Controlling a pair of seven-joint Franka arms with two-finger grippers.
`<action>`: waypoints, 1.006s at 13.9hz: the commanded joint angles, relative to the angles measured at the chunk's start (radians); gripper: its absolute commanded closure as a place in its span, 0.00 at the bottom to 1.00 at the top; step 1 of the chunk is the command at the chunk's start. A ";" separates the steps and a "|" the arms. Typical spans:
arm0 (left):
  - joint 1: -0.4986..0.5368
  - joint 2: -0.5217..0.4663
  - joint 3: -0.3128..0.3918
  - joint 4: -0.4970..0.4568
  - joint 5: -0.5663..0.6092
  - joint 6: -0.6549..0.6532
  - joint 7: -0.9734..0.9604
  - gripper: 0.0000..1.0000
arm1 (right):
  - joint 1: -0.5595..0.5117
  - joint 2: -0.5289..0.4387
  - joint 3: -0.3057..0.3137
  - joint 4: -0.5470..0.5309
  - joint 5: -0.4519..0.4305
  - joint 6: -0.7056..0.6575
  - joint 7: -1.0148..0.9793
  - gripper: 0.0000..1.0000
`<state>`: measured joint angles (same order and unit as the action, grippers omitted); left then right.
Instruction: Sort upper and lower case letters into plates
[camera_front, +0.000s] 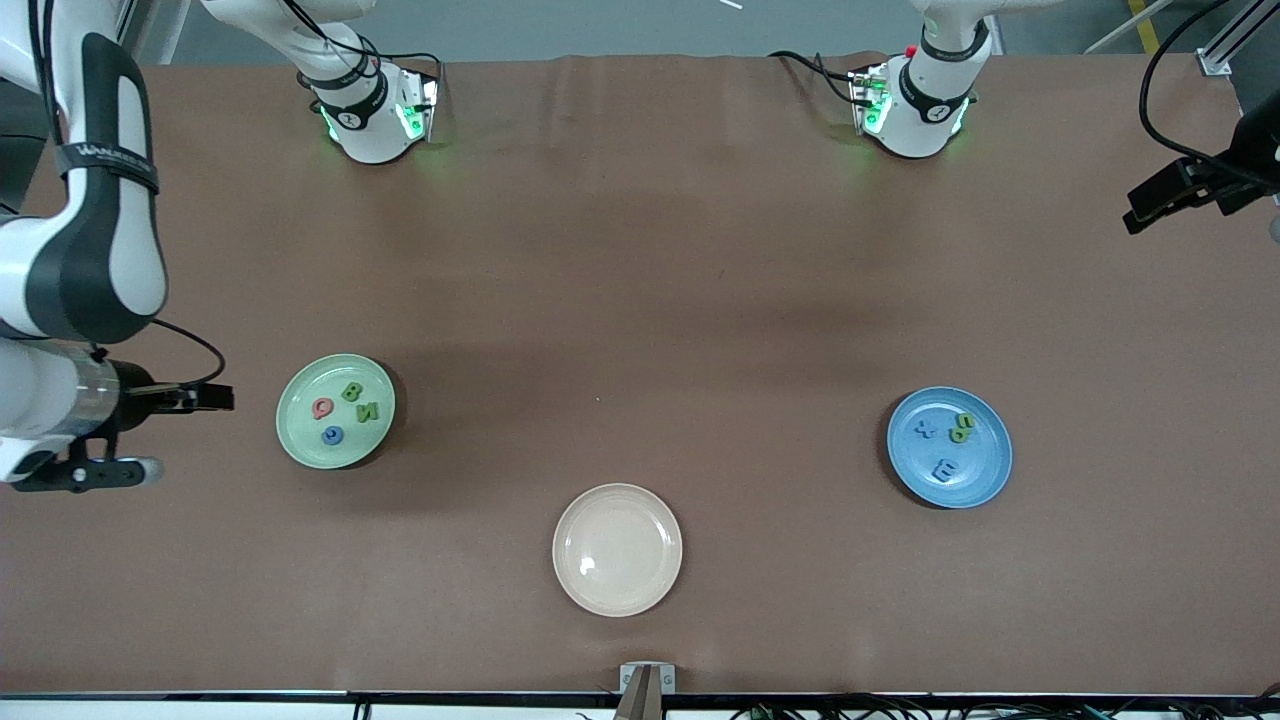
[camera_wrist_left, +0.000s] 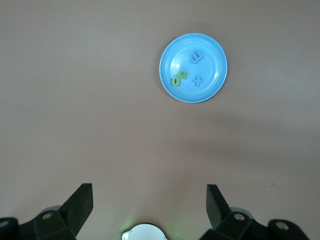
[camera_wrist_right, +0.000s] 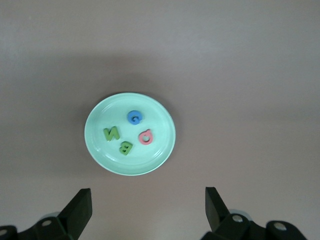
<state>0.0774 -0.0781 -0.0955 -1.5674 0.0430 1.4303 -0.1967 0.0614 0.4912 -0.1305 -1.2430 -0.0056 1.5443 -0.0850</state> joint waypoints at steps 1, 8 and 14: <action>0.018 -0.044 0.008 -0.048 -0.018 0.009 0.028 0.00 | -0.023 0.000 0.006 0.045 -0.005 -0.048 0.002 0.00; 0.016 -0.025 0.005 -0.028 -0.043 0.061 0.029 0.00 | -0.014 -0.074 0.017 0.002 0.025 -0.096 0.044 0.00; 0.013 -0.023 0.000 -0.034 -0.045 0.056 0.118 0.00 | -0.012 -0.302 0.014 -0.267 0.021 0.045 0.042 0.00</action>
<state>0.0859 -0.0935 -0.0931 -1.5923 0.0150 1.4761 -0.1057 0.0493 0.3413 -0.1263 -1.3245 0.0070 1.5162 -0.0598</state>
